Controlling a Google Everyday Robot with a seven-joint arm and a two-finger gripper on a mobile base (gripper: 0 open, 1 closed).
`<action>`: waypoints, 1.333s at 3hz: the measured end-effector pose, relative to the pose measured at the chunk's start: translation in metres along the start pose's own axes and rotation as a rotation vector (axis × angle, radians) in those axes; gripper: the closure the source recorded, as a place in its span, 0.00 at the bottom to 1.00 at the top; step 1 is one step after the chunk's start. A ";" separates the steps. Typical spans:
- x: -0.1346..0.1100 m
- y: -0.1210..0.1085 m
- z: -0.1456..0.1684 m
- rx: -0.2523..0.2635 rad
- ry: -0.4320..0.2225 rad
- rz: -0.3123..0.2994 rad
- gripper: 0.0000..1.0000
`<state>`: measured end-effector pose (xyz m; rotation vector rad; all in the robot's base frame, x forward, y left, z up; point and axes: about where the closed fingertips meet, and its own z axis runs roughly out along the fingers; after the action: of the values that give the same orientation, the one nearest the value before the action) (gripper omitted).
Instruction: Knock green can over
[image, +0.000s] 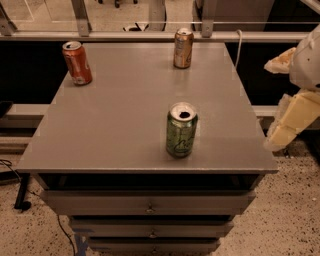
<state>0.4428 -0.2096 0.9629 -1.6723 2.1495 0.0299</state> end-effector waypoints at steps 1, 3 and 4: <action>0.001 -0.003 0.036 -0.015 -0.203 -0.004 0.00; -0.057 0.000 0.088 -0.082 -0.631 -0.032 0.00; -0.091 0.003 0.102 -0.120 -0.803 -0.010 0.00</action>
Offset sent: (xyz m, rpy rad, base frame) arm 0.0353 0.0818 -0.0613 0.7395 -0.1368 0.2596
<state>0.4893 -0.0974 0.8995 -1.3885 1.5402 0.7108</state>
